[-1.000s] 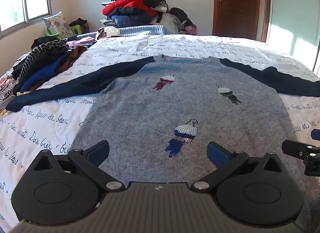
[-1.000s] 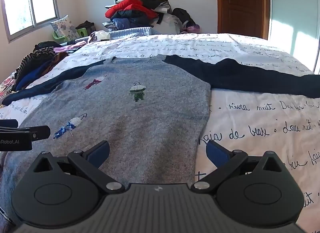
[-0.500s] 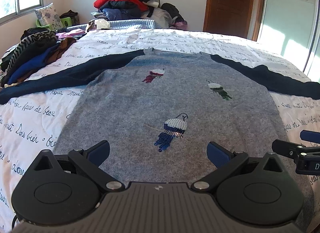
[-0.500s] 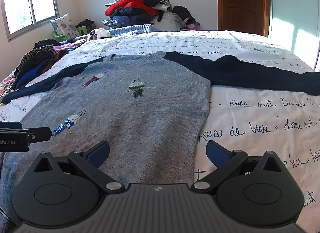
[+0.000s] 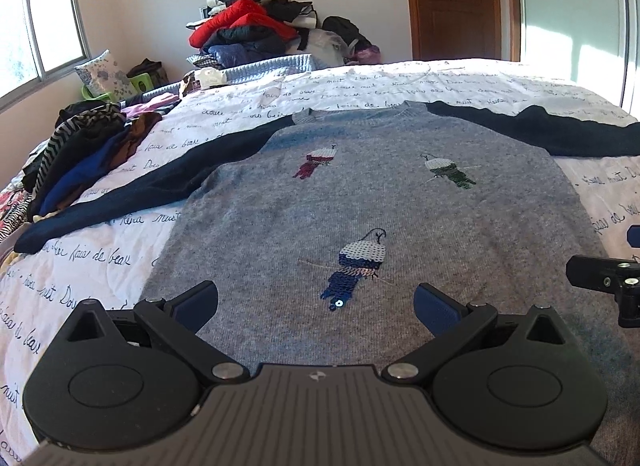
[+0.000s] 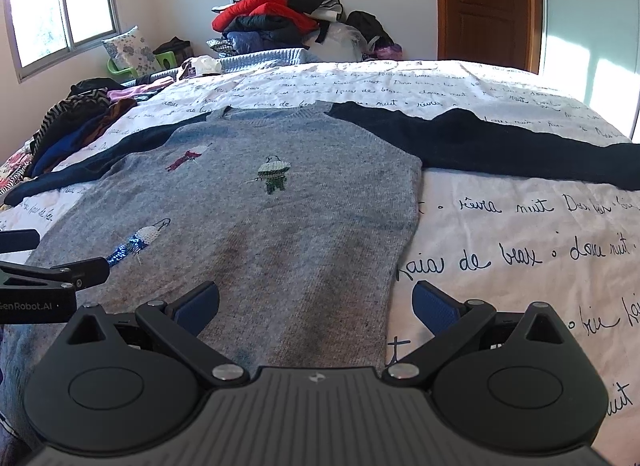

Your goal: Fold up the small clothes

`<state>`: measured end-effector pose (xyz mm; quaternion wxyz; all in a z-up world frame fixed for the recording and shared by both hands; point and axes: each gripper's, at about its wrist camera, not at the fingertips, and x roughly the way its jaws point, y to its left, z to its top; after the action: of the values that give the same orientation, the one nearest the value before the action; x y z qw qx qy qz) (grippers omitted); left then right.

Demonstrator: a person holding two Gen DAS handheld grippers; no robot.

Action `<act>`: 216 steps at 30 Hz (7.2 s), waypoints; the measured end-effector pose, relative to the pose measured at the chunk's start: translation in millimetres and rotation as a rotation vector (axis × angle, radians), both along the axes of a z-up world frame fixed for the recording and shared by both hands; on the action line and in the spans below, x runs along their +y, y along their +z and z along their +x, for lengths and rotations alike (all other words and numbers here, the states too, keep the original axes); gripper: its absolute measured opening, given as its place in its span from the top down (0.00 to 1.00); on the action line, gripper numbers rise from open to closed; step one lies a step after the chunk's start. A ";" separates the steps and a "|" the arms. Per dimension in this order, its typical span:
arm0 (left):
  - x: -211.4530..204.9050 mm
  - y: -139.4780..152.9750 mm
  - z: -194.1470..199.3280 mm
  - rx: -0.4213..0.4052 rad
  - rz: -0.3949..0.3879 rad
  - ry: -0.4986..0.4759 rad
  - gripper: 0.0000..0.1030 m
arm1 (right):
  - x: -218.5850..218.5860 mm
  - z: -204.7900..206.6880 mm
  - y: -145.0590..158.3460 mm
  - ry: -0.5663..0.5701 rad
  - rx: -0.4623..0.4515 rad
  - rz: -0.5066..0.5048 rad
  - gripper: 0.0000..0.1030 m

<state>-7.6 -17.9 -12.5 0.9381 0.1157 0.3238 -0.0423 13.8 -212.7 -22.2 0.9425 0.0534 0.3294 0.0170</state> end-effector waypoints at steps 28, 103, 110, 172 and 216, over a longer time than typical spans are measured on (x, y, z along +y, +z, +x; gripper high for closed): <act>3.6 4.1 21.7 0.056 -0.086 0.022 0.00 | -22.1 0.4 3.9 -0.005 -0.042 0.057 0.00; -65.5 -14.9 85.4 0.119 -0.065 -0.071 0.00 | -181.6 165.9 26.4 -0.162 -0.194 0.081 0.89; -54.8 -15.3 86.9 0.123 -0.080 -0.040 0.00 | -79.2 167.1 10.4 0.063 -0.207 -0.299 0.88; -100.7 4.3 242.6 0.276 -0.636 -0.210 0.93 | -12.1 142.2 10.0 0.367 -0.282 -0.350 0.93; 51.6 -6.9 268.6 0.137 -0.127 -0.001 0.74 | 121.2 225.4 9.2 0.549 -0.079 0.044 0.92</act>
<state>261.0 33.8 -19.3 0.9192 0.0530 0.3838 -0.0710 239.2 -91.5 -13.0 0.9134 -0.0180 0.2941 0.2809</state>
